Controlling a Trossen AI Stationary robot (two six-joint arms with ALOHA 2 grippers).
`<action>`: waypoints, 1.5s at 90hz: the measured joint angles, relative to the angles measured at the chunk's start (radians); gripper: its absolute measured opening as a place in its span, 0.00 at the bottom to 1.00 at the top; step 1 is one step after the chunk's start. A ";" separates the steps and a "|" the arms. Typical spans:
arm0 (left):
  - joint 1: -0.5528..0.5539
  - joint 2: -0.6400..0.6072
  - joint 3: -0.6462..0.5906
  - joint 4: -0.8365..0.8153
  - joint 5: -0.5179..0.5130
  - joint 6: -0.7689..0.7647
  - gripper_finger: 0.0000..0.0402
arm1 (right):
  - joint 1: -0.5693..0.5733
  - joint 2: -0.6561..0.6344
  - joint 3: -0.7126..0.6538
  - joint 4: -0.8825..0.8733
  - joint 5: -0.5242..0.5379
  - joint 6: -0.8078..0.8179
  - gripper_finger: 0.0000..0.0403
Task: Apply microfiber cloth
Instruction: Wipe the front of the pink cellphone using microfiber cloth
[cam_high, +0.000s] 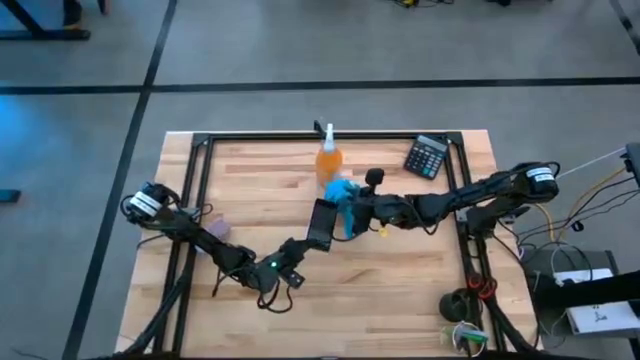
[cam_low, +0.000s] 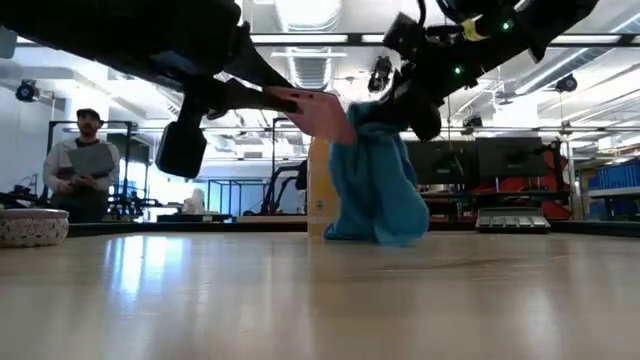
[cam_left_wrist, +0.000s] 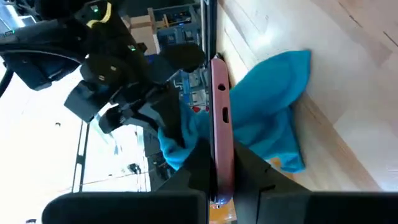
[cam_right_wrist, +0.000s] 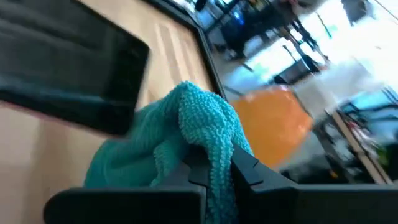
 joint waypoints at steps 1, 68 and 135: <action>0.000 0.000 0.000 0.000 0.000 0.000 0.03 | -0.001 0.000 0.000 -0.005 0.003 0.001 0.00; 0.080 0.002 0.022 -0.005 0.009 -0.282 0.03 | 0.074 0.085 0.001 0.148 -0.194 0.087 0.00; 0.230 0.002 0.067 -0.245 0.115 -0.587 0.03 | 0.188 0.090 0.077 0.096 -0.434 0.158 0.00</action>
